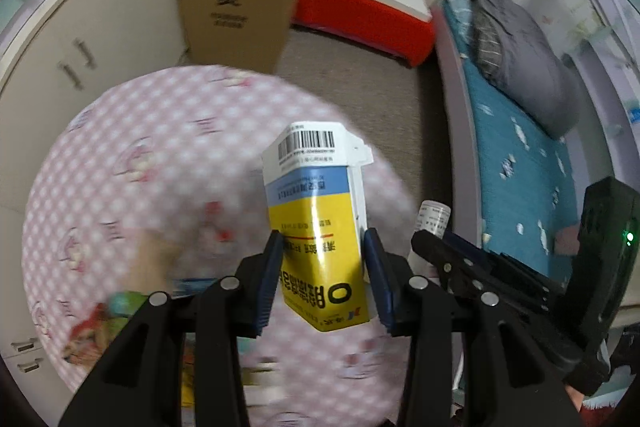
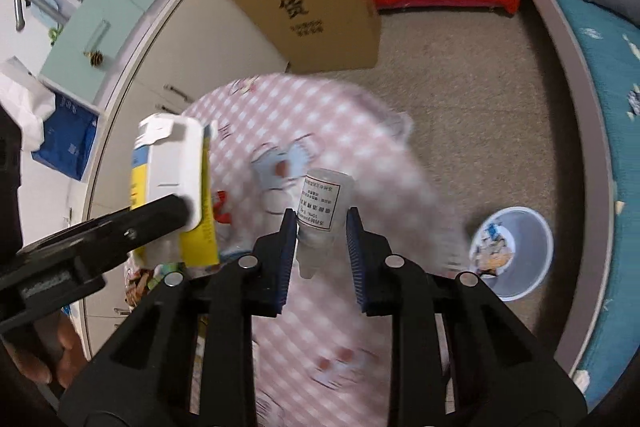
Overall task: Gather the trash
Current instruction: 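Carry both items to the bucket and open the left tool to drop the carton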
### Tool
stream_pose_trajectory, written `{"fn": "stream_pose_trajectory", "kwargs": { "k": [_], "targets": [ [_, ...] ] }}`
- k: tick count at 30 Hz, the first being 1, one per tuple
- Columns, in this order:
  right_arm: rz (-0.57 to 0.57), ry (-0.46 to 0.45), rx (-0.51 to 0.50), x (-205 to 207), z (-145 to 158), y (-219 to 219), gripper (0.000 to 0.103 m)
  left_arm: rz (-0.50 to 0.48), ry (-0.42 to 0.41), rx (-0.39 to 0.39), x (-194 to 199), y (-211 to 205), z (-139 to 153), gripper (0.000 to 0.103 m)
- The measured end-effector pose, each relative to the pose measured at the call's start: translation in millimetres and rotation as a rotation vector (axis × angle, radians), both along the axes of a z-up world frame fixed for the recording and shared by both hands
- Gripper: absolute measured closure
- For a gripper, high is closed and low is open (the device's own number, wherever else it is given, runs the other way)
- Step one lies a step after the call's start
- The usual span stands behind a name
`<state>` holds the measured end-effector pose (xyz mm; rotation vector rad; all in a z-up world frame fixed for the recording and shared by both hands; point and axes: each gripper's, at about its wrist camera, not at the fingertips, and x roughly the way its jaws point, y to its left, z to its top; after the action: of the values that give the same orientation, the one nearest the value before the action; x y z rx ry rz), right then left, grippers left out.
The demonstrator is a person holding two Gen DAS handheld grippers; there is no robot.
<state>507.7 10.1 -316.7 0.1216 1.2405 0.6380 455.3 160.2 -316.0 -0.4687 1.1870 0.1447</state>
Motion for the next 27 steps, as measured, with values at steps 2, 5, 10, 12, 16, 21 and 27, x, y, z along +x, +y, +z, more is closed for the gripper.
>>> {"fn": "stream_pose_trajectory", "kwargs": {
  "k": [2,5,10,12,16,21,27],
  "targets": [
    [-0.021,-0.004,0.000,4.0,5.6,-27.8,0.078,-0.035,-0.013,-0.006,14.1,-32.8,6.4,0.063],
    [-0.059,-0.015,-0.011,10.9,13.3,-74.2,0.078,-0.089,-0.026,-0.013,31.7,-78.9,13.4,0.062],
    [-0.142,-0.021,-0.014,19.0,20.2,-152.3,0.078,-0.186,-0.032,-0.006,56.4,-154.2,18.7,0.062],
    [-0.168,-0.025,-0.022,20.8,22.1,-180.6,0.078,-0.223,-0.032,-0.004,64.1,-184.1,19.1,0.062],
    [-0.213,-0.029,-0.034,22.0,24.6,-226.8,0.078,-0.289,-0.023,-0.001,76.5,-232.8,17.3,0.062],
    [-0.261,-0.023,-0.045,20.2,21.4,-272.7,0.078,-0.357,0.008,0.004,88.6,-278.8,10.2,0.062],
    [-0.321,-0.005,-0.035,16.5,14.6,-306.7,0.078,-0.415,0.036,0.019,96.7,-310.8,2.2,0.062]
  ]
}}
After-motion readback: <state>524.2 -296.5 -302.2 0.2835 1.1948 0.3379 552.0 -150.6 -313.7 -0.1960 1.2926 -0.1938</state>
